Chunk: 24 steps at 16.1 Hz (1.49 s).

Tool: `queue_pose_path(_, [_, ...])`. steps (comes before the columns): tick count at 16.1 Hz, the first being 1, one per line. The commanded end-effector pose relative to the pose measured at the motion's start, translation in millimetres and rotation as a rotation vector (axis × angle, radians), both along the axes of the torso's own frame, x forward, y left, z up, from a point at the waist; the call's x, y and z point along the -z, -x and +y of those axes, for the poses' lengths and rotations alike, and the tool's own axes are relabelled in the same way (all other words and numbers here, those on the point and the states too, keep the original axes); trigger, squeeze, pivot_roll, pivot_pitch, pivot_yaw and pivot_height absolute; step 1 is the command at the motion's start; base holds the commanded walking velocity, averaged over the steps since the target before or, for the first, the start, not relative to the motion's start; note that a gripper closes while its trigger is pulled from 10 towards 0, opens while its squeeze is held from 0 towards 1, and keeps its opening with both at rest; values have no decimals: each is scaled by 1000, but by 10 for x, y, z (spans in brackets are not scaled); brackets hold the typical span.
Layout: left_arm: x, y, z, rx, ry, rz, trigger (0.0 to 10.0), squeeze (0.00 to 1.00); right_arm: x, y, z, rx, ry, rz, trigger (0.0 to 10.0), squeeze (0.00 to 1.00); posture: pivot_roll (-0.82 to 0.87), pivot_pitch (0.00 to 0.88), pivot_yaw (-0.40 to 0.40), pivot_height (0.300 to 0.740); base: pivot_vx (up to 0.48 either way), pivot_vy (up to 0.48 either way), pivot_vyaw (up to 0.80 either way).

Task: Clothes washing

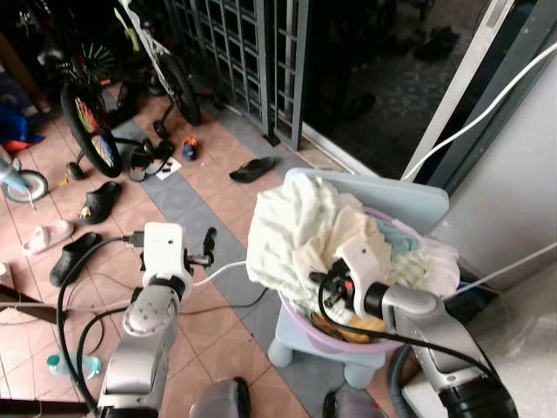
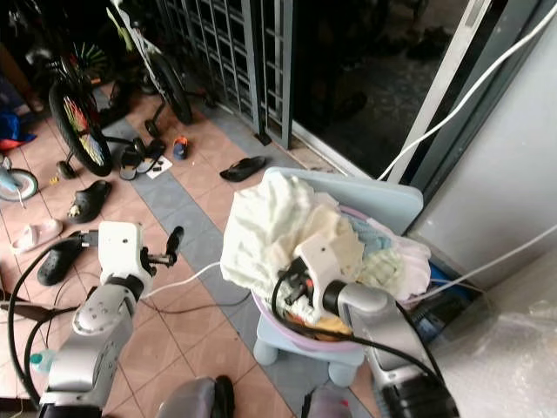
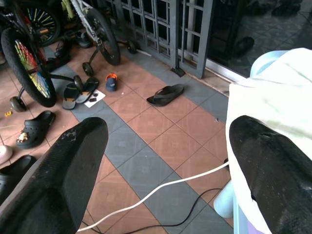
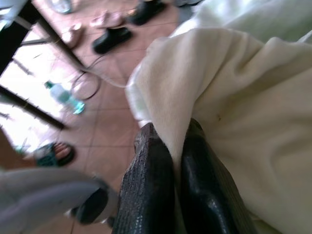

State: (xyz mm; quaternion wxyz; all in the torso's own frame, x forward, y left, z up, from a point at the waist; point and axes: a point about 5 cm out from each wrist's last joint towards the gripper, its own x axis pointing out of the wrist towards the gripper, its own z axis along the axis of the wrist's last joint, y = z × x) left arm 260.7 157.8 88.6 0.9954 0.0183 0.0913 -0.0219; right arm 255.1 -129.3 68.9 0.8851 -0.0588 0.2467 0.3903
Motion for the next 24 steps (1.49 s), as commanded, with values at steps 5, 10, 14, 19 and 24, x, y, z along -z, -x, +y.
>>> queue_pose_path(5, [22,-16,22,-3,-13,9,10000,0,-50,-92,-52,-53,108,-143,10000,1000,-8,102,55,740,0,0,0])
queue_pose_path(10, [31,-17,20,-1,-19,12,10000,0,-349,-240,-38,7,74,-447,10000,1000,-6,98,54,740,0,0,0])
queue_pose_path(14, [34,-18,18,3,-24,13,10000,0,-417,-301,-75,93,10,-445,10000,1000,-3,95,56,740,0,0,0])
queue_pose_path(19, [40,-22,12,9,-30,15,10000,0,-206,-263,-139,75,135,-341,10000,1000,-4,92,58,740,0,0,0])
queue_pose_path(24, [42,-26,6,12,-31,16,10000,0,98,-127,-174,30,251,-235,10000,1000,-2,92,56,740,0,0,0])
